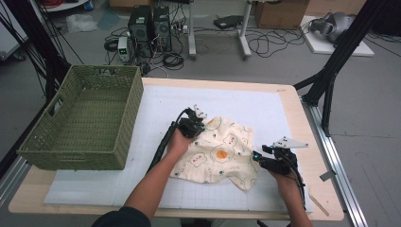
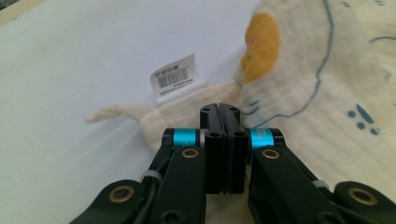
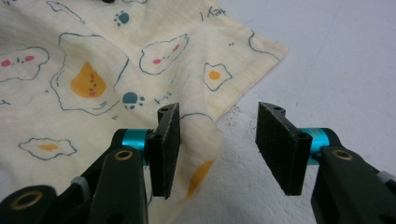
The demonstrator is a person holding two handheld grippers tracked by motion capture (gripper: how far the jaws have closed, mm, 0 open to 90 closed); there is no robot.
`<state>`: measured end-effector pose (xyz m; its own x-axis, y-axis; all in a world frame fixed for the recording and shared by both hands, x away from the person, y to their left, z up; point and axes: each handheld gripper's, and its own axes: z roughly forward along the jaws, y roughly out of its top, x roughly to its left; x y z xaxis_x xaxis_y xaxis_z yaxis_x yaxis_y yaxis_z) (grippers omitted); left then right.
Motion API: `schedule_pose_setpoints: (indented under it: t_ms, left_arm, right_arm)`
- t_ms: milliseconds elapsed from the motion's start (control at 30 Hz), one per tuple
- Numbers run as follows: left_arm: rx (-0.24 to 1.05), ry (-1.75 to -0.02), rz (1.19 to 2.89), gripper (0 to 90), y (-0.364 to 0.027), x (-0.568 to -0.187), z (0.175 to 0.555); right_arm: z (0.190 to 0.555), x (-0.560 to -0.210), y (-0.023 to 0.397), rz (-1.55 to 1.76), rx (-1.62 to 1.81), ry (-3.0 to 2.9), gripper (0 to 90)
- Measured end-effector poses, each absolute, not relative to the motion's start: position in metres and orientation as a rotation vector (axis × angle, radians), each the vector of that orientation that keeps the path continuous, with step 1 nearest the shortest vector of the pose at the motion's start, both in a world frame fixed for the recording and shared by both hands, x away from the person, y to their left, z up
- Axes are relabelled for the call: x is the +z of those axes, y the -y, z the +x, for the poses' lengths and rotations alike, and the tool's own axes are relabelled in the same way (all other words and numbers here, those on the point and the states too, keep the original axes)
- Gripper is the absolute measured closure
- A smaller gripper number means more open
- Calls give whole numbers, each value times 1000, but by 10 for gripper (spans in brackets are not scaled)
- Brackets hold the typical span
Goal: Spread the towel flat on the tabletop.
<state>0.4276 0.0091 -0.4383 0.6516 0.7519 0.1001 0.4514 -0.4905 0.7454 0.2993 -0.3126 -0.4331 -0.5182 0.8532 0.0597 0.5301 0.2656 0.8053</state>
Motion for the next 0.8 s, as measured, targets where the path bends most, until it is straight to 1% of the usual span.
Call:
schedule_pose_setpoints:
  t_ms: [100,200,300,500,533,600,733,800]
  left_arm:
    - [552,-1034,2085,886,-31,-434,430]
    - [553,-1102,2079,886,-49,-430,432]
    - [617,-1153,2024,886,-64,-426,430]
    - [680,-1243,1975,881,-87,-429,429]
    - [693,-1257,1952,851,-90,-429,428]
    - [677,-1285,1916,679,-94,-427,427]
    - [655,-1249,1890,543,-96,-427,419]
    - [621,-1248,1888,516,-97,-429,416]
  right_arm:
    - [300,-434,312,1255,1139,-2160,497]
    - [303,-436,310,1263,1155,-2161,497]
    - [304,-436,307,1264,1166,-2162,497]
    - [306,-436,305,1263,1167,-2157,497]
    - [307,-436,305,1261,1168,-2156,497]
    - [308,-435,304,1256,1165,-2156,498]
    - [314,-432,302,1252,1176,-2136,495]
    - [319,-429,300,1240,1155,-2134,495]
